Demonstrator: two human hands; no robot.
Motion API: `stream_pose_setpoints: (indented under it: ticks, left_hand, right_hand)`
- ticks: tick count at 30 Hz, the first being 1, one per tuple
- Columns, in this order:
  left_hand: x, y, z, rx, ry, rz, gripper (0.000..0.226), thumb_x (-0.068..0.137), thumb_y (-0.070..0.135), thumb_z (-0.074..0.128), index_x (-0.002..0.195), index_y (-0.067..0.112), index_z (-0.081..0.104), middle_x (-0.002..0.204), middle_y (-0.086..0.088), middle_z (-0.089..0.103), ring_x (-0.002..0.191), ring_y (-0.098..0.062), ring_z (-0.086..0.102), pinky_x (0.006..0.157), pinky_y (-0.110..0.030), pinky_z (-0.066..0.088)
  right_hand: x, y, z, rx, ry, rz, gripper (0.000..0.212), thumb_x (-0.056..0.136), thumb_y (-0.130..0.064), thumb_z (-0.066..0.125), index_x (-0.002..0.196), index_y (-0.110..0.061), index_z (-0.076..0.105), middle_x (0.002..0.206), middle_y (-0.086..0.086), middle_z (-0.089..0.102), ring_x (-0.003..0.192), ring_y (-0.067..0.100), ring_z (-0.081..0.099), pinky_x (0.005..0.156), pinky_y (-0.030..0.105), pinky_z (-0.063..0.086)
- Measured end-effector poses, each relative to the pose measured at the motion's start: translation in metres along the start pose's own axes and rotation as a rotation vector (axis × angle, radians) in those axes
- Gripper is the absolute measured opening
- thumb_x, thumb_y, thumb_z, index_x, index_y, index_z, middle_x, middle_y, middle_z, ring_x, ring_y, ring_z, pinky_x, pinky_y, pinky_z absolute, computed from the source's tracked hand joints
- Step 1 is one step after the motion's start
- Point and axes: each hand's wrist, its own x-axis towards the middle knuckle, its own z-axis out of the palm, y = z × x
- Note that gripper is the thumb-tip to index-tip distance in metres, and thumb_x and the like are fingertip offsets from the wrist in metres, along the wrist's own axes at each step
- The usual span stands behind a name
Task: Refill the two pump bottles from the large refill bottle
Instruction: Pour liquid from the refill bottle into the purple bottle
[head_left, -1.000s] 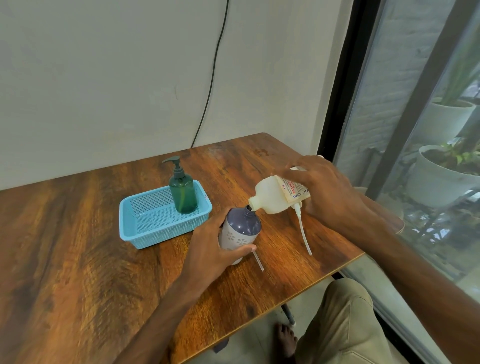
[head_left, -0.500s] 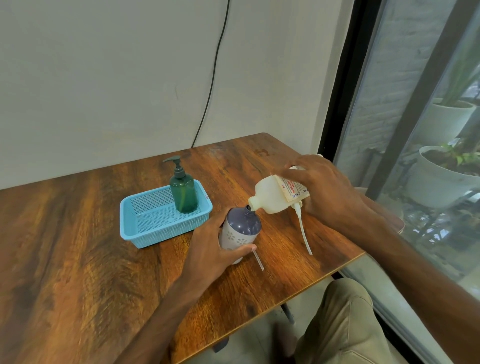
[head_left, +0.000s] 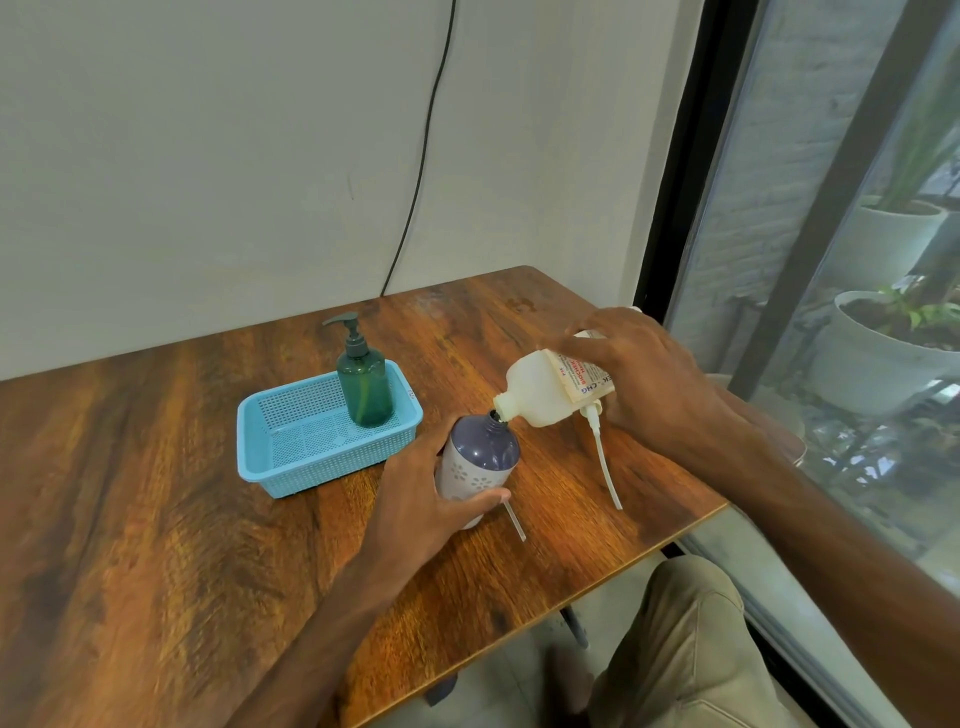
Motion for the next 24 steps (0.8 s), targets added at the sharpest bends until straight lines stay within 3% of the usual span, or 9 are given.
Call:
stream_pose_setpoints:
  ticks: [3, 9, 14, 19, 24]
  left_hand:
    - [-0.001, -0.001, 0.000, 0.012, 0.001, -0.018, 0.095, 0.063, 0.078, 0.082, 0.144, 0.037, 0.053, 0.133, 0.018, 0.066, 0.119, 0.002, 0.063, 0.095, -0.030, 0.061]
    - [-0.001, 0.004, -0.002, -0.009, 0.001, -0.017, 0.083, 0.065, 0.076, 0.083, 0.136, 0.052, 0.048, 0.128, 0.024, 0.066, 0.117, 0.008, 0.062, 0.093, -0.022, 0.059]
    - [-0.001, 0.003, -0.001, -0.027, -0.004, -0.017, 0.085, 0.065, 0.074, 0.084, 0.139, 0.044, 0.053, 0.130, 0.019, 0.067, 0.119, 0.003, 0.063, 0.096, -0.029, 0.060]
    - [-0.002, 0.004, -0.001, -0.020, -0.008, -0.017, 0.087, 0.064, 0.076, 0.082, 0.139, 0.045, 0.051, 0.130, 0.021, 0.066, 0.119, 0.006, 0.062, 0.097, -0.024, 0.058]
    - [-0.002, 0.004, -0.001, -0.007, -0.013, -0.022, 0.089, 0.063, 0.077, 0.081, 0.140, 0.046, 0.048, 0.132, 0.023, 0.063, 0.119, 0.010, 0.060, 0.096, -0.019, 0.056]
  right_hand:
    - [0.001, 0.001, 0.001, 0.010, 0.001, 0.000, 0.074, 0.086, -0.025, 0.080, 0.149, -0.043, 0.044, 0.152, -0.001, 0.048, 0.145, 0.025, 0.037, 0.115, 0.046, 0.039]
    - [0.004, 0.004, 0.002, 0.004, 0.002, -0.015, 0.076, 0.084, -0.025, 0.081, 0.148, -0.043, 0.045, 0.150, -0.001, 0.049, 0.144, 0.025, 0.038, 0.115, 0.048, 0.037]
    - [0.004, 0.003, 0.000, 0.019, -0.003, -0.021, 0.073, 0.086, -0.025, 0.080, 0.148, -0.042, 0.046, 0.150, -0.001, 0.050, 0.144, 0.025, 0.038, 0.116, 0.047, 0.036]
    - [0.003, 0.002, -0.006, 0.072, -0.002, -0.061, 0.066, 0.086, -0.005, 0.070, 0.145, -0.030, 0.055, 0.140, 0.008, 0.056, 0.135, 0.030, 0.046, 0.112, 0.048, 0.037]
    - [0.002, 0.001, -0.010, 0.075, -0.005, -0.073, 0.065, 0.086, -0.002, 0.068, 0.144, -0.027, 0.056, 0.140, 0.008, 0.056, 0.134, 0.030, 0.046, 0.112, 0.048, 0.037]
